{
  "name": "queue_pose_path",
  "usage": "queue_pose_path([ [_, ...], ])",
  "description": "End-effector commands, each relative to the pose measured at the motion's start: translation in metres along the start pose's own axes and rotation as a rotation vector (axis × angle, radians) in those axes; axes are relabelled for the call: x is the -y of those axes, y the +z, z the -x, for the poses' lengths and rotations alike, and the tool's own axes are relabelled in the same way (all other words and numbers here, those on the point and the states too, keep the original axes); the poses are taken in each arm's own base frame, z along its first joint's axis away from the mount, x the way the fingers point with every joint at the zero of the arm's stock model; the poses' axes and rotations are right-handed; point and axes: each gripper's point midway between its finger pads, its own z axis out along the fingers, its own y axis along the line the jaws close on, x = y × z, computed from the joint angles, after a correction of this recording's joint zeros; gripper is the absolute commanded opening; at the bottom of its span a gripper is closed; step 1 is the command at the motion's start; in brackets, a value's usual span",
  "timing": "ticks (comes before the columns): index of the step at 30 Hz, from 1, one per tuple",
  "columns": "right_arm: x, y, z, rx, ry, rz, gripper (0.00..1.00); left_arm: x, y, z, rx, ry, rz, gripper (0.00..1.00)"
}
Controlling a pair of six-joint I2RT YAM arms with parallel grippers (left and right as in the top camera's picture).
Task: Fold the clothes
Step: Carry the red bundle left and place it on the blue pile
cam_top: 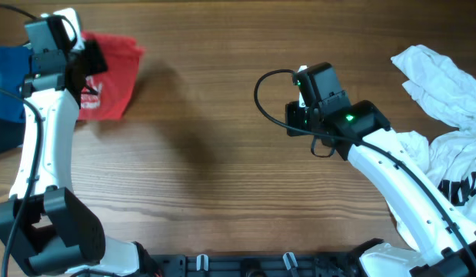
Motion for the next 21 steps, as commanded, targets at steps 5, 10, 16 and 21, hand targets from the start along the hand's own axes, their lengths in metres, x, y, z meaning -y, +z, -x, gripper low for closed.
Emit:
queue_pose_path([
  [5, 0.001, -0.005, 0.003, 0.012, 0.017, -0.006, 0.29, -0.049, -0.032, 0.081, 0.31, -0.148, 0.083, 0.04],
  [10, 0.001, -0.005, 0.002, 0.011, 0.017, -0.005, 0.29, -0.122, -0.027, 0.072, 0.311, -0.277, 0.195, 0.05],
  [16, 0.001, -0.005, 0.001, 0.007, 0.016, -0.007, 0.3, -0.215, -0.013, 0.03, 0.247, -0.476, 0.343, 0.07],
  [21, 0.001, -0.005, 0.002, 0.008, -0.01, -0.007, 0.3, -0.231, -0.01, 0.014, 0.206, -0.501, 0.375, 0.07],
])
